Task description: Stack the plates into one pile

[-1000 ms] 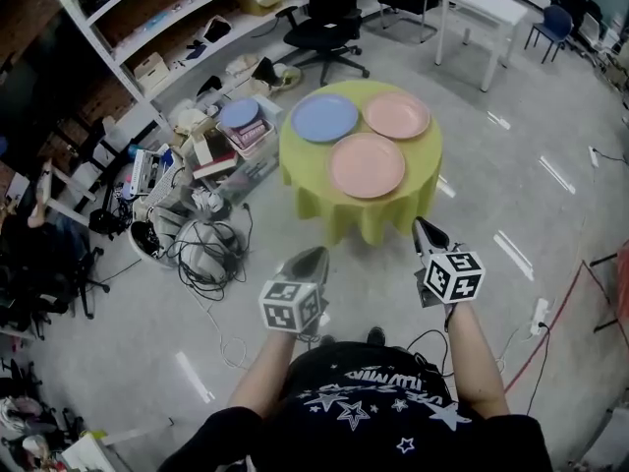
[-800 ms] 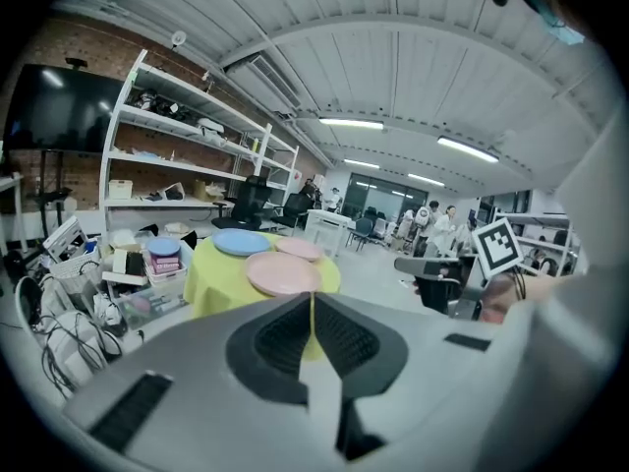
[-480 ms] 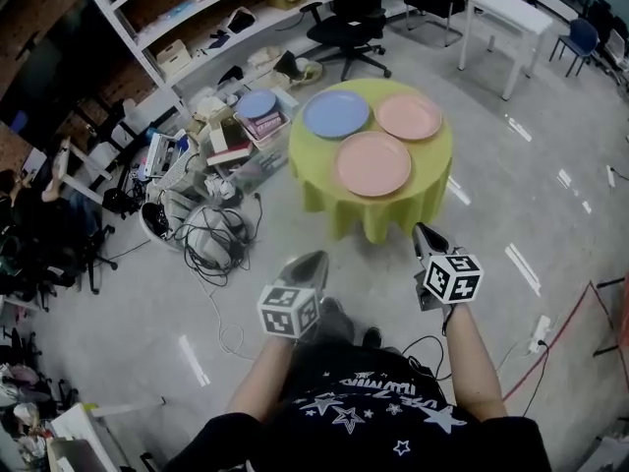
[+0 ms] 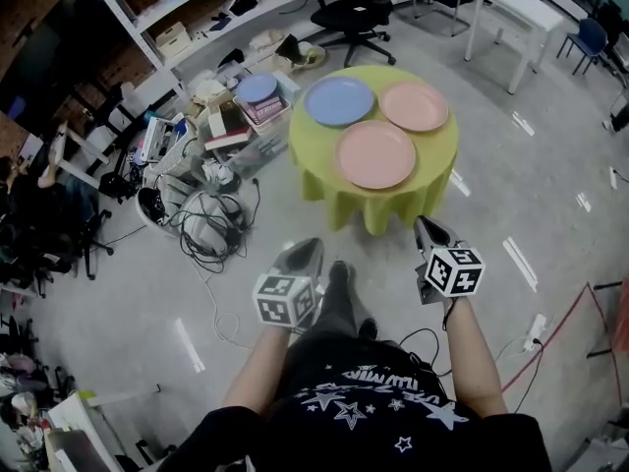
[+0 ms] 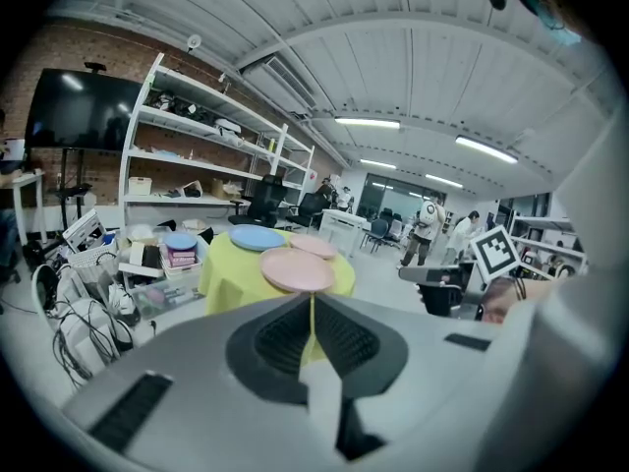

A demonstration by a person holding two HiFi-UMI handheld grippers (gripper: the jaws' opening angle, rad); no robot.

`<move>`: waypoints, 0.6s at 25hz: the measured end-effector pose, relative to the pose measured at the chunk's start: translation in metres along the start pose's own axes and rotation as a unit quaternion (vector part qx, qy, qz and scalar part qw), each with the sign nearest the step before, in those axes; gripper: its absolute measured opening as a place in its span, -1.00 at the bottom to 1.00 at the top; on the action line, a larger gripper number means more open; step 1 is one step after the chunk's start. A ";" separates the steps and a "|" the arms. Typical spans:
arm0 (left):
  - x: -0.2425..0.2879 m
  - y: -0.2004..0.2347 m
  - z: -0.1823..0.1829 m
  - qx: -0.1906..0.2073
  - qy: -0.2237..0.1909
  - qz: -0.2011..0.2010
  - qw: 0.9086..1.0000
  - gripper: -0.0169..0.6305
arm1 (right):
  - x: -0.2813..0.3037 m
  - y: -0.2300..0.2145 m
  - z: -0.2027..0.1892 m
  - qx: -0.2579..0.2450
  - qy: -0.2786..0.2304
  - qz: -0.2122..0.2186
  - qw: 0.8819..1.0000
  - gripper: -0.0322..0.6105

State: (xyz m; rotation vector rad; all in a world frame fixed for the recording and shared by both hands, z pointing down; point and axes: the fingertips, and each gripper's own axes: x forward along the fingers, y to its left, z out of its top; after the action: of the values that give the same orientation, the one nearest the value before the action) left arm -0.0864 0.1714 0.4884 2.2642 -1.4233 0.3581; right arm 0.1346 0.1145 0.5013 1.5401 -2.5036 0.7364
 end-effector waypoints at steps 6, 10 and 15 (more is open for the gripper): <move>0.023 0.013 0.013 -0.001 -0.002 -0.001 1.000 -0.87 | 0.015 -0.010 0.008 -0.003 0.004 -0.007 1.000 -0.85; 0.040 0.023 0.013 -0.006 0.006 -0.007 1.000 -0.87 | 0.028 -0.021 0.007 0.006 0.010 -0.017 1.000 -0.85; 0.071 0.037 0.028 -0.007 0.010 -0.016 1.000 -0.87 | 0.053 -0.037 0.019 0.012 0.012 -0.031 0.999 -0.85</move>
State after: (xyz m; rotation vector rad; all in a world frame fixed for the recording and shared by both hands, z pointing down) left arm -0.0893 0.0881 0.5033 2.2648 -1.3735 0.3581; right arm 0.1445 0.0489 0.5151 1.5988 -2.4277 0.7740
